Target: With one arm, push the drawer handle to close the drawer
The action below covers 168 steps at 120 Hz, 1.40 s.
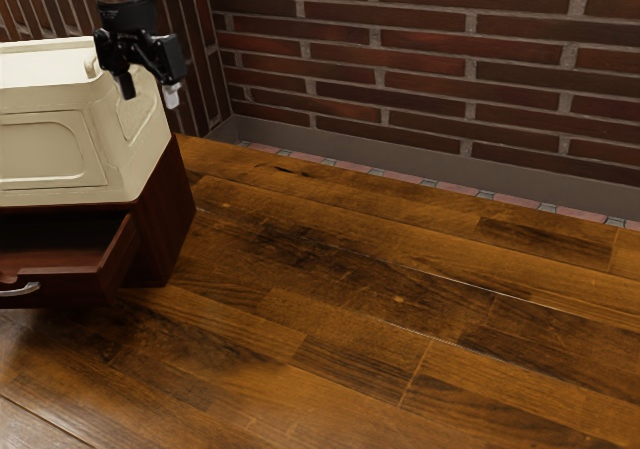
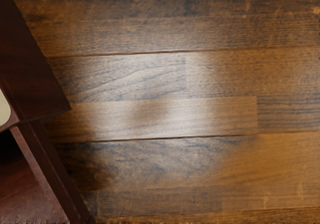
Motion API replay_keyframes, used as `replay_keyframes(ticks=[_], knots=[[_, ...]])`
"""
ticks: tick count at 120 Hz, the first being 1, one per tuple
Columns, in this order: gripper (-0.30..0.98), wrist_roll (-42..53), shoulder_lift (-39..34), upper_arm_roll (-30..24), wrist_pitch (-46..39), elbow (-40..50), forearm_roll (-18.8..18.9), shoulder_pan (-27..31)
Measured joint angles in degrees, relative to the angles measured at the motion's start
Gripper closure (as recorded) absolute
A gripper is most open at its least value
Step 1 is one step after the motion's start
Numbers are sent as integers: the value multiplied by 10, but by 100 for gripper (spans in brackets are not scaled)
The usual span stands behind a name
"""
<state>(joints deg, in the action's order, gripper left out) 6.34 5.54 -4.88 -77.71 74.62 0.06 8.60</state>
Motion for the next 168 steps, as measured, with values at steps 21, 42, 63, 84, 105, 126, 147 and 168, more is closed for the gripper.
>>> replay_keyframes(ticks=[21,42,63,84,105,126,147,168], knots=[[0,6,-13,10,11,-4,-5,-7],[0,-29,-271,11,36,108,25,28],[0,-98,-480,-3,18,442,38,173],[0,-156,-521,-2,-89,648,37,205],[12,-191,-520,1,-192,736,39,208],[34,-179,-506,24,-261,776,48,221],[57,-155,-455,56,-314,789,57,228],[71,-127,-424,77,-362,795,70,230]])
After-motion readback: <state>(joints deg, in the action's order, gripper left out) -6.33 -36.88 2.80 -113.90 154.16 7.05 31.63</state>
